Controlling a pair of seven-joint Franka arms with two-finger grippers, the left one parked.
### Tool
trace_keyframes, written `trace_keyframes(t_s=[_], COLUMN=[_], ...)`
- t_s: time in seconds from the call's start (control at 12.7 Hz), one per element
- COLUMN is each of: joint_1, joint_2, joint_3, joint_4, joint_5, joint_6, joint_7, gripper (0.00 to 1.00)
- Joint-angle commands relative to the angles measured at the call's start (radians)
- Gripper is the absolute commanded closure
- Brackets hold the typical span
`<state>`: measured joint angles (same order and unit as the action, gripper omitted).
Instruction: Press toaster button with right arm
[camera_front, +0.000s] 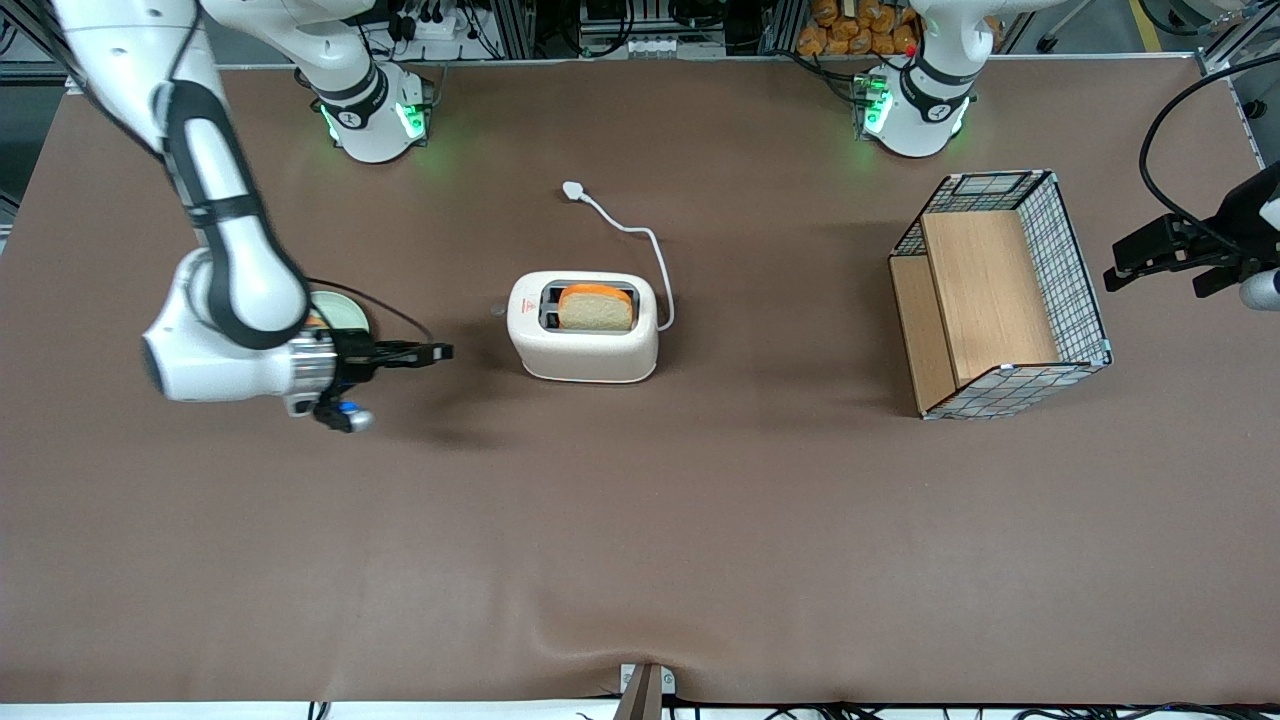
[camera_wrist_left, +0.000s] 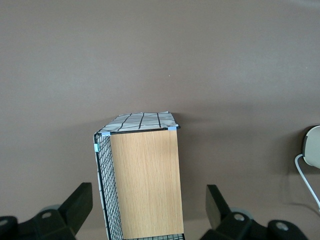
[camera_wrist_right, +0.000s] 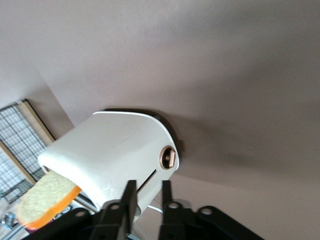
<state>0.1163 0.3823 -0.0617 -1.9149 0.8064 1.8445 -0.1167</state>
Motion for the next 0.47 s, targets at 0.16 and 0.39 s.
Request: trace_keyframes(t_s=[0.16,0.39], joint_1=[-0.092,-0.086], joint_2=[-0.081,-0.175], joint_3=[0.014,0.016], joint_4=[0.022,0.028], joint_5=[-0.168,-0.367], joint_6=[-0.067,-0.056], joint_7=[-0.006,-0.001], gripper=[0.0,0.0])
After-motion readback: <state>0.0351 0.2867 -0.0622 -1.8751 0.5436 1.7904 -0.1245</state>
